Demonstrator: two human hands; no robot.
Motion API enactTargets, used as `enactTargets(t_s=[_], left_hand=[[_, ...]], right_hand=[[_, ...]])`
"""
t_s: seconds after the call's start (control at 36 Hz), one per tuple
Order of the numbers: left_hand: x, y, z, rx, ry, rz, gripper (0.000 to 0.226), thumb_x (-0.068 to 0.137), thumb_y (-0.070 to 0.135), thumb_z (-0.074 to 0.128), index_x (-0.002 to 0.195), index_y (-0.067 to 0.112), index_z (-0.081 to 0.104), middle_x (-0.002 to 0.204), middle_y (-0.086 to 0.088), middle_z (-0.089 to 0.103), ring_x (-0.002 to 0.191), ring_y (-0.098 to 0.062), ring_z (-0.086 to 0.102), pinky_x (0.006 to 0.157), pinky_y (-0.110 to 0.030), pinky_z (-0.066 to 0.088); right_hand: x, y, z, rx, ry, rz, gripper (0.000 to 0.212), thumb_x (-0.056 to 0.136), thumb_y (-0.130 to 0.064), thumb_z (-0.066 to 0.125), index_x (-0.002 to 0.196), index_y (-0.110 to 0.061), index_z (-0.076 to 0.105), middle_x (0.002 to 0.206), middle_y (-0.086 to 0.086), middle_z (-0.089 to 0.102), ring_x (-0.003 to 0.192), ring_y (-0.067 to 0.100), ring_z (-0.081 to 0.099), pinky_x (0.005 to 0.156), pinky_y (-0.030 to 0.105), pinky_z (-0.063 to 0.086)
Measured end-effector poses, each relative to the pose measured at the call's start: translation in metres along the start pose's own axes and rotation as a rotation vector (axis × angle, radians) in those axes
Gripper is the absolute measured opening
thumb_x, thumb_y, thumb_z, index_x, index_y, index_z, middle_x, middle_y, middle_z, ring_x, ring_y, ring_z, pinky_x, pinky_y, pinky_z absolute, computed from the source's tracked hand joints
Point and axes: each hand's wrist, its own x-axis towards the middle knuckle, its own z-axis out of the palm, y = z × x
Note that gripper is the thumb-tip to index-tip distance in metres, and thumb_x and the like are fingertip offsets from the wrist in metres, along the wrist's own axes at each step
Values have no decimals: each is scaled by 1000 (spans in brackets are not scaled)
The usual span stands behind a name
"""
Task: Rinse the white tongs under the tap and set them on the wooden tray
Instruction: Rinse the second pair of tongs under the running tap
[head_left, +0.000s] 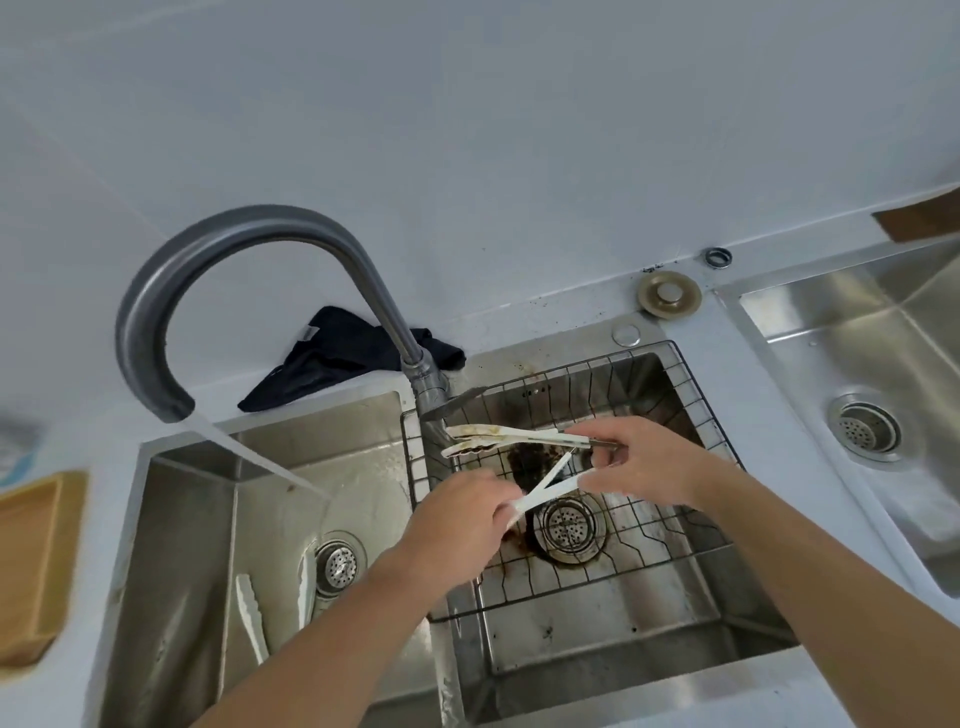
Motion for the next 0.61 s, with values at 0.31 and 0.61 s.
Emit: enactTargets(t_s=[0.31,0.61], left_hand=[[-38,-14,-23,94,45,43,24,105,21,48,91,15,67,93,-1,61,90,-18,56,82,-35,49],[-72,-44,-36,-153,413,-48,16,97,24,65,106,28,77,104,13,70,94,-7,60,87,-24,47]], right_hand=[[-14,-28,28,-274,15,-93,40,74,-47,83,99,-44,51,80,-4,62,52,1,48,50,14,44],[-35,-68,66,-344,90,-110,25,89,-49,67,105,-39,51,87,-4,68,51,5,55,45,18,46]])
